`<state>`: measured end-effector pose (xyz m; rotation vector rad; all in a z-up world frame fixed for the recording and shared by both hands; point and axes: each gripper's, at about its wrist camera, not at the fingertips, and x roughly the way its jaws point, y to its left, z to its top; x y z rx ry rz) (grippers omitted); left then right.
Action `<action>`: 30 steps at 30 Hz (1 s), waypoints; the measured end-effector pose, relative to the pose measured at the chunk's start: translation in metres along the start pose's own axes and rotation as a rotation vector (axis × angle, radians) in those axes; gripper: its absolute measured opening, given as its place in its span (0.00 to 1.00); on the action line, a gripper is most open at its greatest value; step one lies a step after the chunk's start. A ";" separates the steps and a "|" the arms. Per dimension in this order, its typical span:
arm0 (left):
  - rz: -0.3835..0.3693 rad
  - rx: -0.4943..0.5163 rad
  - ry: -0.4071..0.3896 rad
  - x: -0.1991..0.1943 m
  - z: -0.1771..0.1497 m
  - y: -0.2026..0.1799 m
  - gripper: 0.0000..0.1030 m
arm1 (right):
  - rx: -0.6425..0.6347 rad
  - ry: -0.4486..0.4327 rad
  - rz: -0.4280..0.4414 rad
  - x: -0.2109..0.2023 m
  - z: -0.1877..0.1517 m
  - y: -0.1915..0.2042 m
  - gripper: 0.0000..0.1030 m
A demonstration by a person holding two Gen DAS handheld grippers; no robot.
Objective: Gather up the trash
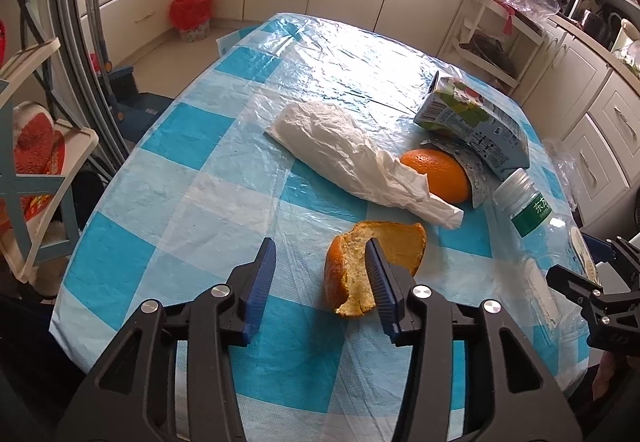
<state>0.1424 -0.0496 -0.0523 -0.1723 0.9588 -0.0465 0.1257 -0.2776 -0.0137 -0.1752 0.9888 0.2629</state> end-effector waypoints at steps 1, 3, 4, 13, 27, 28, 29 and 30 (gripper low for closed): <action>0.002 -0.001 -0.001 0.000 0.000 0.000 0.45 | 0.000 -0.002 -0.001 0.000 0.000 0.000 0.77; 0.007 -0.002 -0.003 0.000 0.000 0.001 0.48 | 0.001 -0.002 -0.003 0.000 0.000 0.000 0.77; 0.010 -0.003 -0.005 0.000 0.000 0.001 0.49 | 0.002 -0.002 -0.004 0.000 0.000 0.000 0.77; 0.024 -0.022 -0.017 -0.001 0.001 0.006 0.62 | 0.035 -0.042 0.006 -0.007 0.004 -0.004 0.82; -0.005 0.033 -0.053 -0.014 -0.004 0.000 0.40 | 0.018 -0.010 0.060 -0.002 0.004 0.004 0.55; -0.012 0.059 -0.054 -0.015 -0.005 -0.004 0.29 | 0.020 -0.009 0.065 -0.002 0.003 0.004 0.54; -0.019 0.075 -0.055 -0.016 -0.006 -0.007 0.23 | 0.022 -0.015 0.063 -0.004 0.002 0.003 0.54; -0.025 0.088 -0.058 -0.017 -0.007 -0.009 0.18 | 0.022 -0.015 0.062 -0.004 0.001 0.003 0.54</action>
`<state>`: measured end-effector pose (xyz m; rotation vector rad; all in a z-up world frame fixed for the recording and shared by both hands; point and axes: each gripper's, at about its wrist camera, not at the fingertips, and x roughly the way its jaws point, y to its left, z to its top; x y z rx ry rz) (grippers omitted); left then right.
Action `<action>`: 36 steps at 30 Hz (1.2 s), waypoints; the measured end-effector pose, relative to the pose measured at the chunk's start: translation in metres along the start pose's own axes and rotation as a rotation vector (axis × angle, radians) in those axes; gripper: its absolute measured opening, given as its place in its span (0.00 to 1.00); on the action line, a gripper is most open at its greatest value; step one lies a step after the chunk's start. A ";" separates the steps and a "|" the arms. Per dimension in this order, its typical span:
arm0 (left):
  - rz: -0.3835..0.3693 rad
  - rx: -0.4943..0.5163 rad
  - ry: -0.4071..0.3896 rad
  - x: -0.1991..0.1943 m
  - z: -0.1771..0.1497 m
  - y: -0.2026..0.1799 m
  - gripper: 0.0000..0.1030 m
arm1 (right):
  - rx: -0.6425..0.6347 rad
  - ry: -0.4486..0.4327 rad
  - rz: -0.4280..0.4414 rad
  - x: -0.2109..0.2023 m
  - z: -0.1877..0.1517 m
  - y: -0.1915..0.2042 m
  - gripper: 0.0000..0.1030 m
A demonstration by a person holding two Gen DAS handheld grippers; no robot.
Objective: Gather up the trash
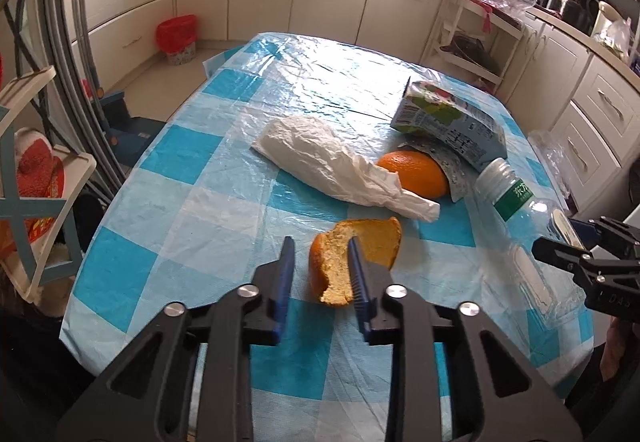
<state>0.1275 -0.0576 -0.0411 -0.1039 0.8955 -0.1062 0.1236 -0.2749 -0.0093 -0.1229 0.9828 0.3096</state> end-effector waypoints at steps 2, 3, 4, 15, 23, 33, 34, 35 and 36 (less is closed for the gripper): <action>-0.002 0.019 -0.015 -0.004 -0.001 -0.004 0.16 | -0.001 -0.001 0.000 0.000 -0.001 0.000 0.54; -0.005 0.026 -0.019 -0.006 -0.002 -0.004 0.15 | -0.003 -0.002 -0.002 -0.001 -0.002 0.000 0.54; -0.007 0.028 -0.020 -0.007 -0.002 -0.006 0.15 | -0.005 -0.003 -0.004 -0.001 -0.002 0.001 0.55; -0.005 0.043 0.005 -0.007 -0.006 -0.007 0.15 | 0.014 -0.035 -0.006 -0.010 -0.003 -0.001 0.54; 0.005 0.052 -0.010 -0.008 0.003 -0.006 0.11 | 0.054 -0.050 -0.004 -0.011 0.001 -0.007 0.54; 0.012 -0.074 -0.003 -0.002 0.012 0.017 0.55 | 0.038 -0.028 -0.009 -0.003 0.005 -0.008 0.65; 0.014 -0.078 -0.001 -0.001 0.011 0.018 0.57 | 0.034 -0.024 -0.007 -0.002 0.006 -0.007 0.65; 0.014 -0.082 0.001 0.000 0.012 0.019 0.58 | 0.031 -0.021 -0.002 -0.001 0.006 -0.007 0.65; 0.015 -0.086 0.002 0.000 0.013 0.019 0.59 | 0.030 -0.022 -0.001 -0.001 0.007 -0.007 0.62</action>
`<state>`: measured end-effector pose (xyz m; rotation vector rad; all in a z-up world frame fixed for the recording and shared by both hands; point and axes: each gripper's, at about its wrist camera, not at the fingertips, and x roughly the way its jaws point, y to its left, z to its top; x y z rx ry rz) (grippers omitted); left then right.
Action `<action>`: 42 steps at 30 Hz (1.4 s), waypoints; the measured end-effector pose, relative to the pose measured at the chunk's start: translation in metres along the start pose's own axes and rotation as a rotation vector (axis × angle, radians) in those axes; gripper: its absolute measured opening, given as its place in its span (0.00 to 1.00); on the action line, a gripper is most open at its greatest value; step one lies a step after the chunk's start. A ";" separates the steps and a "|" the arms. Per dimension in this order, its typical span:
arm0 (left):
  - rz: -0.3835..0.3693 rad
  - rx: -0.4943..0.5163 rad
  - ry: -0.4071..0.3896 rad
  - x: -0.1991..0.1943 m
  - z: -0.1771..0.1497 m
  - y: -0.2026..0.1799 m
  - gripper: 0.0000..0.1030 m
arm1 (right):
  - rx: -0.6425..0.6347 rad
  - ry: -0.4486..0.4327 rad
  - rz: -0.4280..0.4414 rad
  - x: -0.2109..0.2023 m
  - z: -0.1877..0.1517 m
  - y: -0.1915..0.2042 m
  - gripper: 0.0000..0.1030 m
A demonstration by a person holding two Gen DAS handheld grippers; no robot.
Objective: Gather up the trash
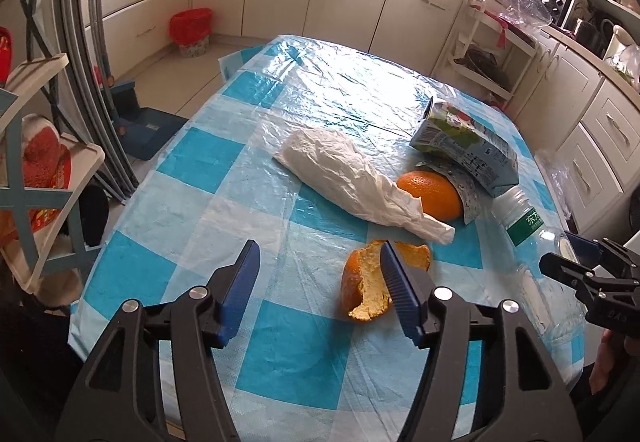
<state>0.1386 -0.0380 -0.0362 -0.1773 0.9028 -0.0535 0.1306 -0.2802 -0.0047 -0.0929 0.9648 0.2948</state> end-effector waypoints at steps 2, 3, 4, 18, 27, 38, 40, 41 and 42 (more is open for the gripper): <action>0.001 -0.012 -0.004 -0.001 0.002 0.003 0.62 | 0.004 -0.001 0.010 0.000 0.001 -0.001 0.58; 0.002 -0.017 -0.007 -0.002 0.003 0.003 0.64 | 0.006 -0.001 0.012 0.000 0.002 -0.002 0.58; 0.002 -0.024 -0.010 -0.002 0.004 0.005 0.66 | 0.006 0.002 0.013 0.001 0.002 -0.002 0.58; 0.011 -0.083 0.006 0.005 0.007 0.017 0.71 | -0.017 0.023 0.006 0.009 0.005 -0.004 0.56; 0.010 -0.100 0.004 0.000 0.006 0.021 0.74 | -0.017 0.013 0.002 0.007 0.005 -0.001 0.57; 0.007 -0.157 0.043 -0.002 -0.004 0.037 0.74 | 0.007 -0.001 -0.001 0.000 0.000 -0.007 0.60; 0.006 -0.136 0.051 0.000 -0.007 0.031 0.74 | -0.001 0.005 -0.003 0.000 -0.001 -0.005 0.60; 0.004 -0.122 0.056 0.001 -0.008 0.028 0.74 | -0.007 0.008 -0.002 0.001 -0.002 -0.004 0.60; 0.004 -0.112 0.060 0.002 -0.010 0.025 0.74 | -0.013 0.010 -0.002 0.001 -0.002 -0.003 0.60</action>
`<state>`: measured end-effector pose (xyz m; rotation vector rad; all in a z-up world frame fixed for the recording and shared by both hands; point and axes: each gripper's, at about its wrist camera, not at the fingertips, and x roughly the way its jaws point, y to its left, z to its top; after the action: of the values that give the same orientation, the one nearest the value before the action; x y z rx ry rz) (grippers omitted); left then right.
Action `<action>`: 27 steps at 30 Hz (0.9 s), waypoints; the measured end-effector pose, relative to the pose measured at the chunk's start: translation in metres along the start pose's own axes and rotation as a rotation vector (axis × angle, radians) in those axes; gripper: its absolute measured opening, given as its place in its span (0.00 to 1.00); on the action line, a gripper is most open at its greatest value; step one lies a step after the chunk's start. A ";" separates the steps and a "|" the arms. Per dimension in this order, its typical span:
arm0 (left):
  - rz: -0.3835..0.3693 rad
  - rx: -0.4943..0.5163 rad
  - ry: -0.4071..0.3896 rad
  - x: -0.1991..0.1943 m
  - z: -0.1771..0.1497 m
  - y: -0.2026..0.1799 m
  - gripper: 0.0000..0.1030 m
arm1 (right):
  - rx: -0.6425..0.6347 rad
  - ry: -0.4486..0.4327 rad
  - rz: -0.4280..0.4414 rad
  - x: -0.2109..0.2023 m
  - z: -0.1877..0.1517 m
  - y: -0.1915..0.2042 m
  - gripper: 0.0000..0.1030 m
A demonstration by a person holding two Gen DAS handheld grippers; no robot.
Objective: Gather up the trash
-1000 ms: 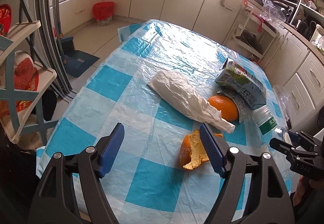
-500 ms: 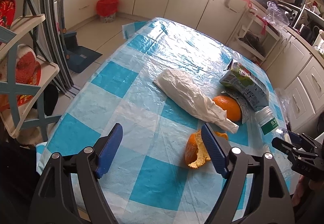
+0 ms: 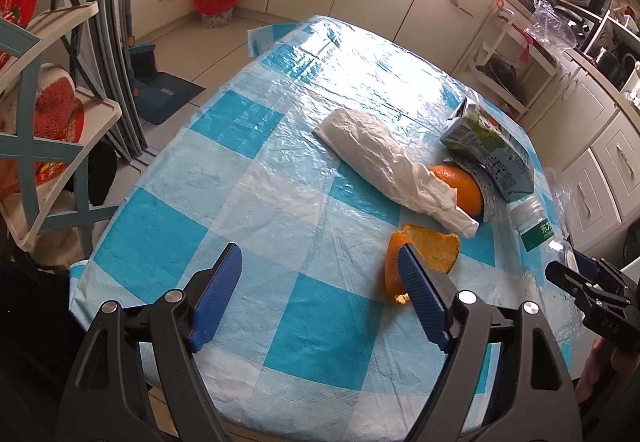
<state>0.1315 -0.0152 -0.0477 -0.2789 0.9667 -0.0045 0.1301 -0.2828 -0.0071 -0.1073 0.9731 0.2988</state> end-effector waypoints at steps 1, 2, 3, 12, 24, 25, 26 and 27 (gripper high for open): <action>0.002 0.012 0.004 0.002 -0.001 -0.003 0.74 | -0.004 0.001 -0.001 0.000 0.000 0.001 0.60; 0.005 0.018 0.007 0.003 -0.002 -0.005 0.74 | -0.007 0.000 -0.002 0.000 0.000 0.001 0.60; 0.008 0.024 0.007 0.004 -0.002 -0.007 0.74 | -0.006 -0.001 -0.002 0.000 0.000 0.001 0.60; -0.016 0.080 -0.031 -0.001 -0.005 -0.028 0.74 | -0.002 0.000 -0.003 -0.001 -0.003 -0.001 0.60; -0.054 0.234 0.007 0.010 -0.016 -0.057 0.09 | -0.014 0.012 -0.008 0.003 -0.002 0.002 0.60; -0.057 0.232 0.007 0.008 -0.015 -0.055 0.09 | -0.012 0.009 -0.007 0.002 -0.002 0.002 0.60; -0.064 0.224 0.007 0.006 -0.013 -0.052 0.09 | -0.009 0.005 -0.005 0.001 -0.002 0.002 0.60; -0.073 0.208 0.010 0.005 -0.011 -0.049 0.10 | -0.007 0.001 -0.004 0.000 -0.002 0.001 0.60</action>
<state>0.1310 -0.0660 -0.0461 -0.1226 0.9568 -0.1723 0.1285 -0.2821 -0.0079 -0.1154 0.9728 0.2988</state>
